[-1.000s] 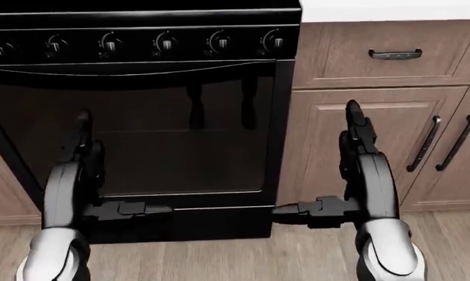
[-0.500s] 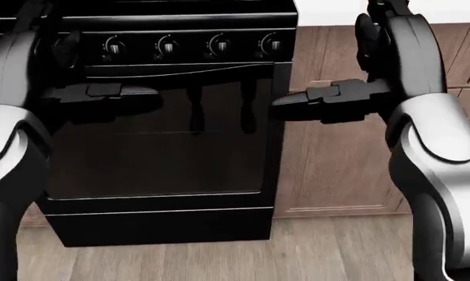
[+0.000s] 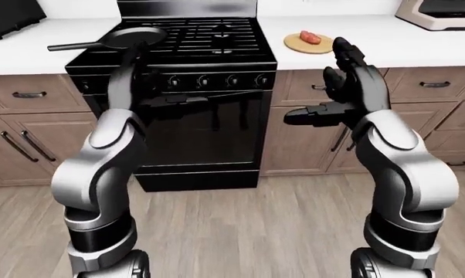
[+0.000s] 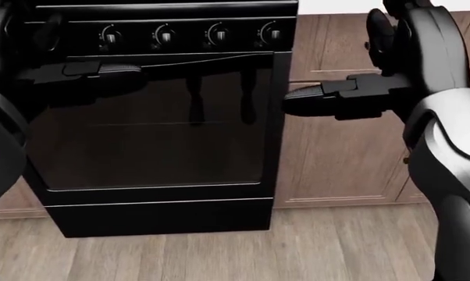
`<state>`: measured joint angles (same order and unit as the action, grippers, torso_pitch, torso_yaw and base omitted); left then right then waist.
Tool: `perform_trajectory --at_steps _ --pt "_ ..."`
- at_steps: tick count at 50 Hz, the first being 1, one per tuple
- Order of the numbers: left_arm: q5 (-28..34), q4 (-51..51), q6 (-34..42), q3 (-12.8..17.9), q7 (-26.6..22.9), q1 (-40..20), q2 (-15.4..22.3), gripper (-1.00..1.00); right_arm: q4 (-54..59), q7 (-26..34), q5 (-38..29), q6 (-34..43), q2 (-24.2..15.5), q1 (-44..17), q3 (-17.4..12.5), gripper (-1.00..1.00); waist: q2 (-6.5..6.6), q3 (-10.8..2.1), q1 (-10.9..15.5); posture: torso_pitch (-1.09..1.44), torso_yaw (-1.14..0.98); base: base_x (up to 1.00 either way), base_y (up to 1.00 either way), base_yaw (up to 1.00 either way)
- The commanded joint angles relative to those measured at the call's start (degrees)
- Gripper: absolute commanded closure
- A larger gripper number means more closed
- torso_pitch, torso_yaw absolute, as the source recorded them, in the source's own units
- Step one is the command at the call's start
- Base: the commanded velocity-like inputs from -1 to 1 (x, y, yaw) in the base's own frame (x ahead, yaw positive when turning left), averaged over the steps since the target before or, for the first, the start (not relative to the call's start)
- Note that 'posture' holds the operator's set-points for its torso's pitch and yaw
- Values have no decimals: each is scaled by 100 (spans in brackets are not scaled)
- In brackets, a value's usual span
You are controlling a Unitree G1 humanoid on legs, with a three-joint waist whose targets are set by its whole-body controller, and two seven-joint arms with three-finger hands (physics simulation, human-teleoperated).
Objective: Pick the steak from the plate and place it in the pan.
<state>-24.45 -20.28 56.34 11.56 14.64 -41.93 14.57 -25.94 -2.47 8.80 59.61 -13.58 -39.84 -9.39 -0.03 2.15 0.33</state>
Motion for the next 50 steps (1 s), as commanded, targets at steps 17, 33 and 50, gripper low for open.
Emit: perform_trajectory --at_steps 17,33,50 --pt "-278 -504 159 41 221 -236 113 -100 -322 -89 105 -40 -78 -231 -42 -100 -14 -119 -18 0 0 10 0 0" --pt "-373 -538 259 78 307 -310 175 -100 -313 -59 128 -58 -114 -249 -40 -100 38 -96 48 0 0 16 0 0" --pt "-330 -487 181 23 257 -255 178 -100 -302 -110 174 -57 -97 -286 -29 -100 506 -198 -133 0 0 16 0 0"
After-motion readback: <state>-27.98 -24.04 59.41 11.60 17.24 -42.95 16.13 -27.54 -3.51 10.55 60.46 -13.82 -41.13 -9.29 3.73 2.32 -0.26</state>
